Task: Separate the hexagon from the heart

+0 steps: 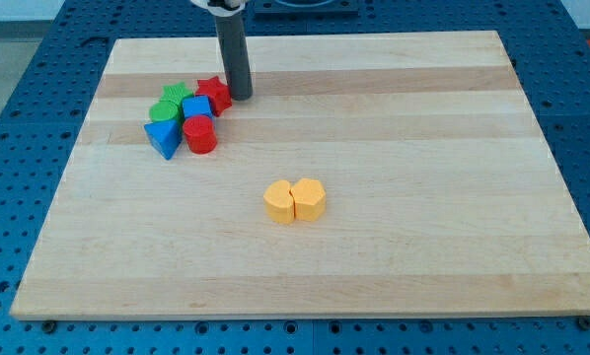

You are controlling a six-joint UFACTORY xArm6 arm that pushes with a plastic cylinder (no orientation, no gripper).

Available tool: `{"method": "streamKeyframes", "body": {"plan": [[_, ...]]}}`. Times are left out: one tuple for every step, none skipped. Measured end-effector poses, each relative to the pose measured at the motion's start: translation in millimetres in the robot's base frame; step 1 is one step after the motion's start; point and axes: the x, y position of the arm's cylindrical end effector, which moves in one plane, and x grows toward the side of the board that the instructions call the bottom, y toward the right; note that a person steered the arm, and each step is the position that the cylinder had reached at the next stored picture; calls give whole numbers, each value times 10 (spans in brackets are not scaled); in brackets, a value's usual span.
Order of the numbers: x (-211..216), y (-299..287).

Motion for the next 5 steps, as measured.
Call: {"method": "streamKeyframes", "body": {"plan": [[0,-70],[0,-59],[1,435],[194,1145],[681,1640]]}}
